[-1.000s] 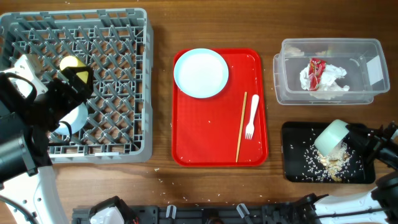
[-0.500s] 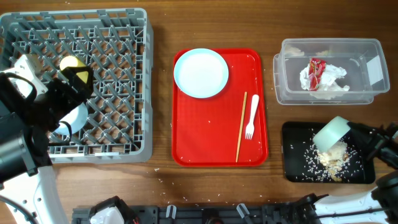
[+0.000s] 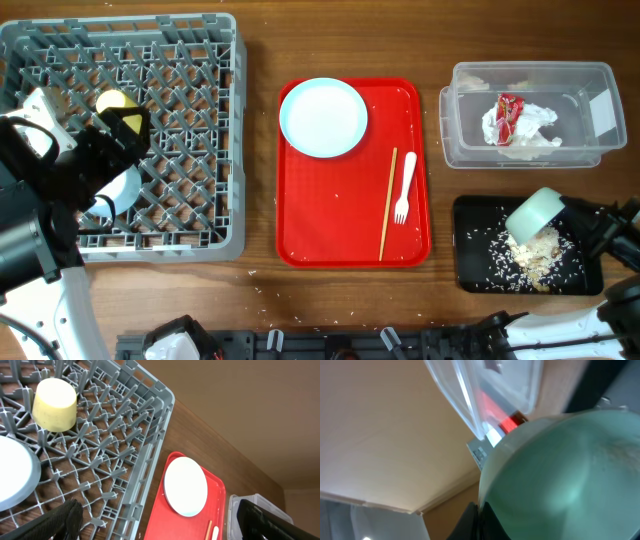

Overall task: Sort waste into correct bins and load items into the dishwasher rack
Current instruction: 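Tip the green bowl over the black tray to dump the rice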

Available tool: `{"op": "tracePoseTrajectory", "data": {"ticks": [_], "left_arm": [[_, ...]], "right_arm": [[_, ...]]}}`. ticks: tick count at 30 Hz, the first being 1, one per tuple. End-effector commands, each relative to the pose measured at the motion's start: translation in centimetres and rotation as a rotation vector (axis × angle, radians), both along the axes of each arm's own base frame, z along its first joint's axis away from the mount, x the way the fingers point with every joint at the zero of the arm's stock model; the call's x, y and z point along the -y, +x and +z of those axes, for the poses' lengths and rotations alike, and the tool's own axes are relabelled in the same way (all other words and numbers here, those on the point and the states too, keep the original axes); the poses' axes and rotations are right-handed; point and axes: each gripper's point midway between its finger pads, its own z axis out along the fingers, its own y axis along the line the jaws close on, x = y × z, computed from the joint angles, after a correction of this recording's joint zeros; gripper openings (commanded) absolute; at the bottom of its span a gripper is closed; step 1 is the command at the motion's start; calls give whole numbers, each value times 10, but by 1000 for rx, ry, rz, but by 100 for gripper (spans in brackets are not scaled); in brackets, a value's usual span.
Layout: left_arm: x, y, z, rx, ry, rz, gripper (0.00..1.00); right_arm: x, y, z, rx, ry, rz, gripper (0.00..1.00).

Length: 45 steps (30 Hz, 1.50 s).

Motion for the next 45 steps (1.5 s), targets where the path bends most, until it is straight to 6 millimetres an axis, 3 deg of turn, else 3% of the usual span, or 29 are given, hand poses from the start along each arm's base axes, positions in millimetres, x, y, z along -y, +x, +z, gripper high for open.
{"op": "tracePoseTrajectory", "data": {"ticks": [1,4,6,8,12,14,22,25,27,30,32,37,39,41,45], "left_arm": [[1,1,1,5,10,-8,100],[1,1,1,5,10,-8,100],[1,1,1,5,10,-8,100],[1,1,1,5,10,-8,100],[1,1,1,5,10,-8,100],[1,1,1,5,10,-8,100],[1,1,1,5,10,-8,100],[1,1,1,5,10,-8,100],[1,1,1,5,10,-8,100],[1,1,1,5,10,-8,100],[1,1,1,5,10,-8,100],[1,1,1,5,10,-8,100],[1,1,1,5,10,-8,100],[1,1,1,5,10,-8,100],[1,1,1,5,10,-8,100]], "right_arm": [[13,9,3,69,-34,-51,4],[16,11,0,78,-58,-52,4],[18,7,-11,-10,-39,-52,4],[10,5,0,43,-36,-29,4],[11,7,3,57,-20,-49,4],[11,10,15,132,-30,-59,4],[16,9,0,73,-60,-46,4],[15,14,16,239,-148,-39,4],[10,8,10,143,-82,-28,4],[12,11,14,202,-122,-32,4],[13,9,4,120,-88,-30,4],[9,9,16,186,-98,-26,4],[13,14,22,315,-214,-22,4],[11,9,9,156,-106,-20,4],[3,7,20,233,-143,8,4]]}}
